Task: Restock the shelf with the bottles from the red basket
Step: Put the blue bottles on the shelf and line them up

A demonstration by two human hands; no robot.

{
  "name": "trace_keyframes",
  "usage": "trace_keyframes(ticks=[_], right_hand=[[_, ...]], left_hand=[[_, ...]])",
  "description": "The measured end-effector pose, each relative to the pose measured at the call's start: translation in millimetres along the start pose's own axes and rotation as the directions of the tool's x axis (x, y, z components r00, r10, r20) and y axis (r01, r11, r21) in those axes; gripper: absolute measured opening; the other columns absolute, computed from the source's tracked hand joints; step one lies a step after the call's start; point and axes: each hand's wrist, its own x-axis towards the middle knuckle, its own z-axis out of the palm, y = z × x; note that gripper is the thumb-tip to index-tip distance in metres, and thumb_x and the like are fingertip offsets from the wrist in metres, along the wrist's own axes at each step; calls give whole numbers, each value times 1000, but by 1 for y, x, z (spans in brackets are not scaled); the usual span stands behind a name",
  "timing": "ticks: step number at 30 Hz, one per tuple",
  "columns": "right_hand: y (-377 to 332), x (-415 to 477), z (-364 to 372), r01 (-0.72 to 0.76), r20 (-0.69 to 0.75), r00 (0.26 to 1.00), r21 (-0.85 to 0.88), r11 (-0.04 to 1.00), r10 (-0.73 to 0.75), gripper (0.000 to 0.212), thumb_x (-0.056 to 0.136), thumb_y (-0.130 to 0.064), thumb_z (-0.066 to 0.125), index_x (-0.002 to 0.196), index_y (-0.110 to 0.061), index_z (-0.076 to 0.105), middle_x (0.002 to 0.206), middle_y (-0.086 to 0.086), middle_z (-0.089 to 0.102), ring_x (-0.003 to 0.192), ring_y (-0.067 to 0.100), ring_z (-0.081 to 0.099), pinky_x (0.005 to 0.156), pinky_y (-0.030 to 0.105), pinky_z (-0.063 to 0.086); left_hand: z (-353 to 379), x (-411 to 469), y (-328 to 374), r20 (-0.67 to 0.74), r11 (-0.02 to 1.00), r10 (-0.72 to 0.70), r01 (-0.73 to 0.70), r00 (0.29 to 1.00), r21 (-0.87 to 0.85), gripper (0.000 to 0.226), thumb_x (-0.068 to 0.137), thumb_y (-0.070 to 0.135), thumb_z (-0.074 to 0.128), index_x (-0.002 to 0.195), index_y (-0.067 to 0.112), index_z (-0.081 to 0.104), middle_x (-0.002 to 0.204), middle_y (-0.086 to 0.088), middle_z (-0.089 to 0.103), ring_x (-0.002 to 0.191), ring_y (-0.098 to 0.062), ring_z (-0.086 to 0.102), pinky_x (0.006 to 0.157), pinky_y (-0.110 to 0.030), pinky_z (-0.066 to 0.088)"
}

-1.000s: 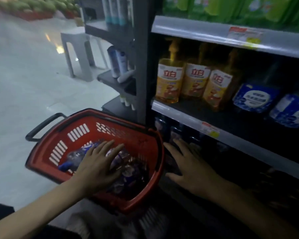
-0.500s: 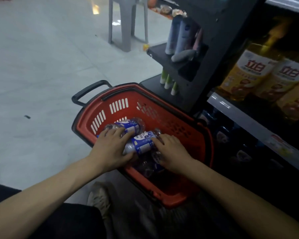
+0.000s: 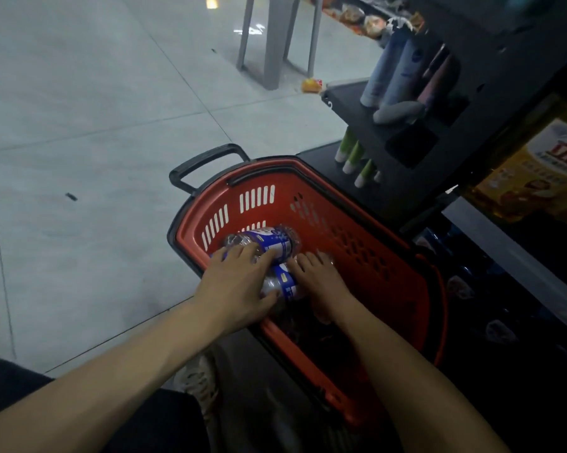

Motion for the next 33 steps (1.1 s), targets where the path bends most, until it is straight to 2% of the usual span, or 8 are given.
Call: trace_keyframes(ticks=[4, 9, 16, 21, 24, 26, 29, 33], right_hand=[[9, 9, 12, 5, -5, 1000, -55, 998, -5, 70, 67, -42, 76, 126, -9, 58, 112, 13, 66, 96, 33, 65, 85, 45, 49], [18, -12, -2, 31, -94, 994, -157, 987, -47, 65, 57, -41, 83, 112, -10, 66, 93, 7, 69, 79, 27, 64, 78, 41, 53], [45, -76, -36, -112, -308, 945, 13, 994, 111, 88, 66, -67, 66, 133, -11, 53, 114, 8, 63, 102, 27, 61, 94, 43, 47], [57, -121, -59, -236, -395, 868, 203, 950, 301, 99, 60, -72, 76, 136, -14, 52, 119, 3, 65, 104, 23, 63, 93, 39, 49], [57, -146, -81, -257, -392, 810, 432, 864, 437, 97, 59, -82, 58, 133, -20, 54, 114, -1, 67, 97, 19, 65, 85, 36, 54], [56, -162, -95, -249, -356, 765, 605, 756, 537, 91, 55, -82, 63, 127, -27, 55, 108, -5, 68, 92, 15, 66, 78, 34, 57], [56, -178, -110, -229, -277, 706, 781, 581, 651, 83, 55, -67, 86, 124, -30, 58, 104, -10, 69, 89, 10, 68, 73, 26, 59], [56, -191, -126, -175, -236, 672, 870, 460, 702, 75, 61, -47, 92, 125, -26, 60, 98, -13, 64, 86, 6, 66, 64, 11, 46]], left_hand=[[-6, 8, 8, -36, 997, -61, 59, 997, -42, 74, 88, 62, 38, 154, 28, 38, 147, -4, 51, 133, -28, 50, 111, -46, 41], [-25, 16, 23, -169, 984, -148, 128, 974, -127, 66, 98, 56, 48, 156, 26, 36, 149, -5, 51, 131, -27, 51, 107, -42, 43], [-35, 11, 33, -211, 982, -93, 55, 973, -180, 76, 93, 57, 57, 159, 25, 36, 154, -6, 48, 138, -27, 48, 111, -44, 44], [-54, 4, 53, -418, 941, -120, -31, 901, -337, 79, 90, 59, 56, 158, 25, 35, 151, -4, 52, 134, -24, 53, 106, -46, 51], [-66, -10, 74, -550, 809, -246, -143, 798, -570, 83, 93, 50, 64, 162, 25, 26, 153, -4, 49, 134, -23, 54, 102, -47, 53], [-67, -18, 89, -525, 722, -336, -143, 782, -677, 85, 92, 57, 60, 162, 29, 20, 156, -3, 44, 138, -22, 50, 105, -51, 51], [-57, -22, 112, -303, 566, -324, -73, 896, -821, 91, 82, 71, 56, 157, 29, 28, 148, 1, 48, 128, -15, 55, 103, -42, 54], [-55, -11, 149, -28, 242, -36, -18, 999, -970, 69, 85, 67, 66, 142, 33, 47, 134, 9, 65, 116, -5, 66, 98, -27, 53]])
